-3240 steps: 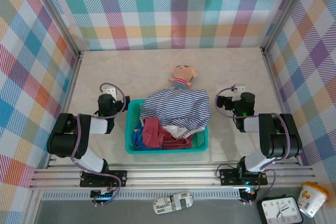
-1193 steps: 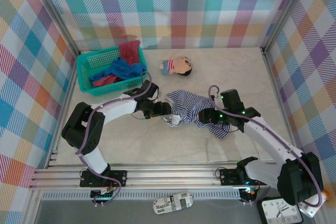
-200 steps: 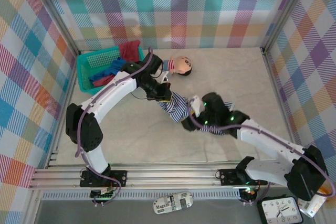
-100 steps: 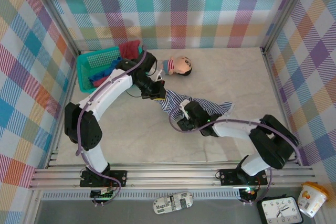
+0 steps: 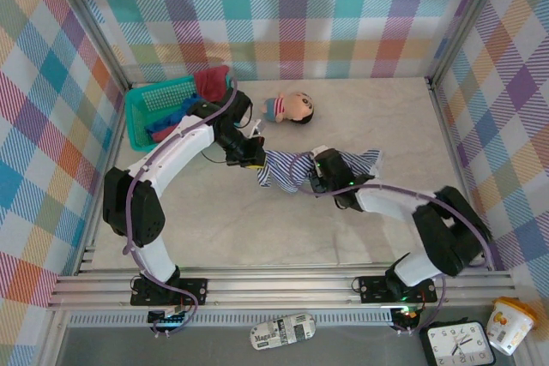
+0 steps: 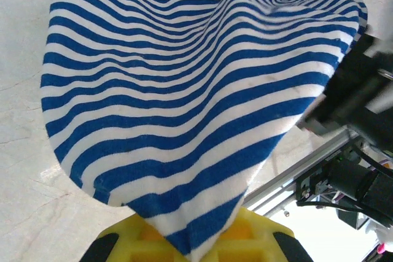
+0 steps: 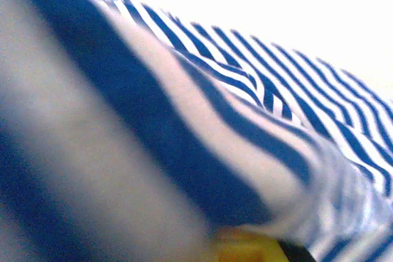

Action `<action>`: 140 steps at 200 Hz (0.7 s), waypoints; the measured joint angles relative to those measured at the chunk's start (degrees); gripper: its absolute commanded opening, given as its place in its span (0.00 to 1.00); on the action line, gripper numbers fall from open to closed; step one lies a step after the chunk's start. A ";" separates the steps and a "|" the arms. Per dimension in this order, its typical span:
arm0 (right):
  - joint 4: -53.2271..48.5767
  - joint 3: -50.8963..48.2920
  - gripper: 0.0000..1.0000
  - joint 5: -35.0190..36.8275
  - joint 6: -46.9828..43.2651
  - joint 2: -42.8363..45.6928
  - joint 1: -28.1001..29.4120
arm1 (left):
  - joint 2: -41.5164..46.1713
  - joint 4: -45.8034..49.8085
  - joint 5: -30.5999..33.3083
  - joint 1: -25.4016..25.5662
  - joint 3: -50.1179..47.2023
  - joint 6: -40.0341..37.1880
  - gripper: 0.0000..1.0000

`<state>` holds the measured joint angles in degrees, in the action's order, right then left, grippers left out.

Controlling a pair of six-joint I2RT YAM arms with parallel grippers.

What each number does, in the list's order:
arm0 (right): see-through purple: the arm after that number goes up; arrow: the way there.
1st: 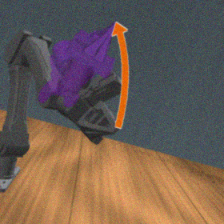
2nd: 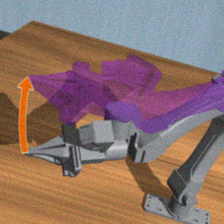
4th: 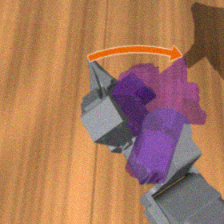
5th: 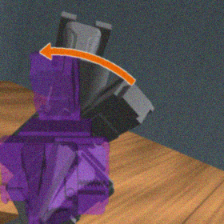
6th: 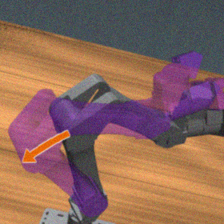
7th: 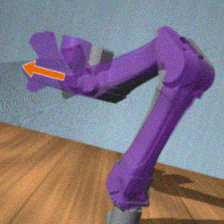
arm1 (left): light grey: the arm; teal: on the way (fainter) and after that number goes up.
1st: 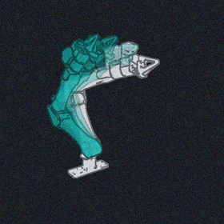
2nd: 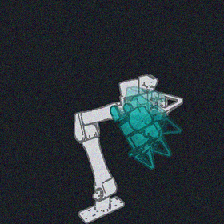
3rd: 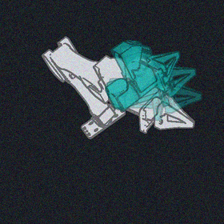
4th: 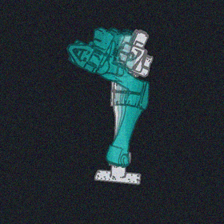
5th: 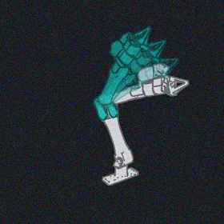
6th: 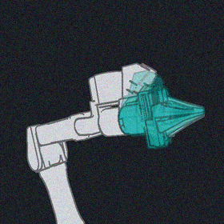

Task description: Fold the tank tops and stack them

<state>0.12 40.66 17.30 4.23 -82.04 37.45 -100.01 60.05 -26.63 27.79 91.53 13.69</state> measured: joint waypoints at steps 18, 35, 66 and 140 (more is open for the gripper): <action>-4.00 -0.04 0.00 -2.51 0.31 8.31 -0.04 | 0.00 0.07 0.33 0.02 -0.04 -0.07 0.00; -10.19 1.40 0.00 -6.03 0.28 16.04 -0.83 | 0.15 0.46 1.01 0.02 -0.04 -0.11 0.00; -25.35 9.25 0.00 -13.35 -1.36 27.12 -4.90 | 2.58 2.82 3.93 0.00 -0.04 -0.70 0.00; -54.69 26.58 0.00 -33.42 -17.22 25.22 -20.22 | 9.20 2.75 6.84 -1.07 -10.97 -1.25 0.00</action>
<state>-54.57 67.24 -16.12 -12.99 -56.82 17.23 -90.80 62.81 -19.79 26.72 80.55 12.45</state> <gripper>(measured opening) 0.053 0.054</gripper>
